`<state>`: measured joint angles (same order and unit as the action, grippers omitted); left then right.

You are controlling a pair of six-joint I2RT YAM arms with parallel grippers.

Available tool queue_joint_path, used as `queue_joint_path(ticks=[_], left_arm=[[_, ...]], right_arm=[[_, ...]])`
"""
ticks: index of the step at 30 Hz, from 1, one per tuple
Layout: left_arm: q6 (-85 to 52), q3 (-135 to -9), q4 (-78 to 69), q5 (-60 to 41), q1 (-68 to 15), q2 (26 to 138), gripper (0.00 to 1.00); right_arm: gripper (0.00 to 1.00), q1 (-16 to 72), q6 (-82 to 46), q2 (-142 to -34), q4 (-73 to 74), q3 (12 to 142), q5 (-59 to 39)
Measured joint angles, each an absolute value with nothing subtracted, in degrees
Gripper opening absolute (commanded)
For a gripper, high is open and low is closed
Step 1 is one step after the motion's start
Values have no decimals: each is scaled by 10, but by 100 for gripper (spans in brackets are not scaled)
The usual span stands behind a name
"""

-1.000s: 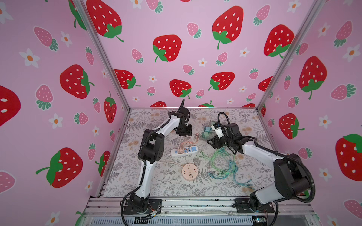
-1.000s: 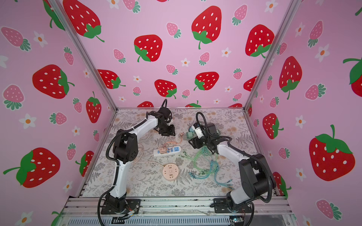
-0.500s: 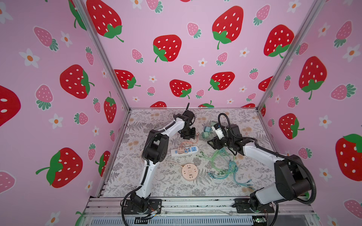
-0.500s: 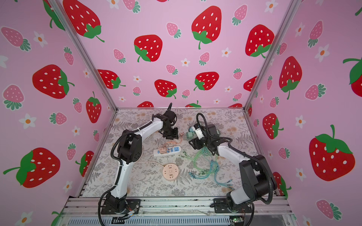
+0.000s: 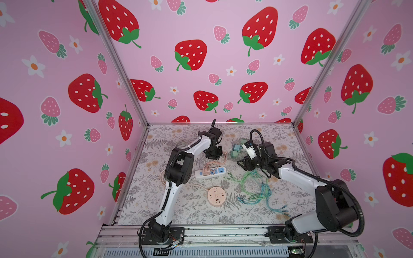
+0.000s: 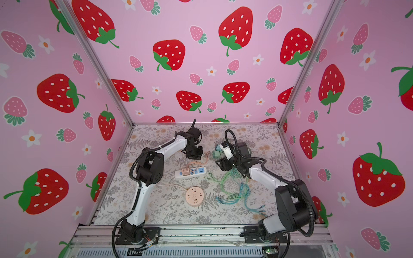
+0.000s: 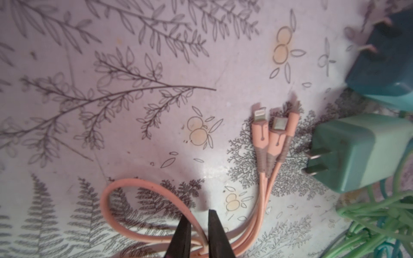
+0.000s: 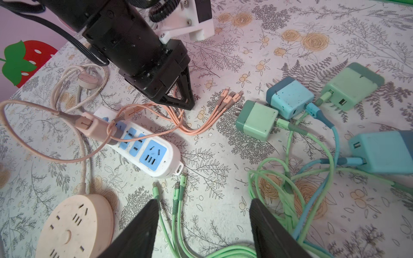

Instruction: Insert the plug

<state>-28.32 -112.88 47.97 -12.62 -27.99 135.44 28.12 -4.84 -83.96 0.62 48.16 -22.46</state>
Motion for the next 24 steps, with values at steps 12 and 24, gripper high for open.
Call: queue_joint_path(ticks=[12,24], left_arm=[[-290,-1118,456,-156,-260,1342,0],[-308,-1075,411,-253,-220,1195,0]], right_arm=[[68,281,-48,-833,9,475,-222],[68,281,-48,-833,9,475,-221]])
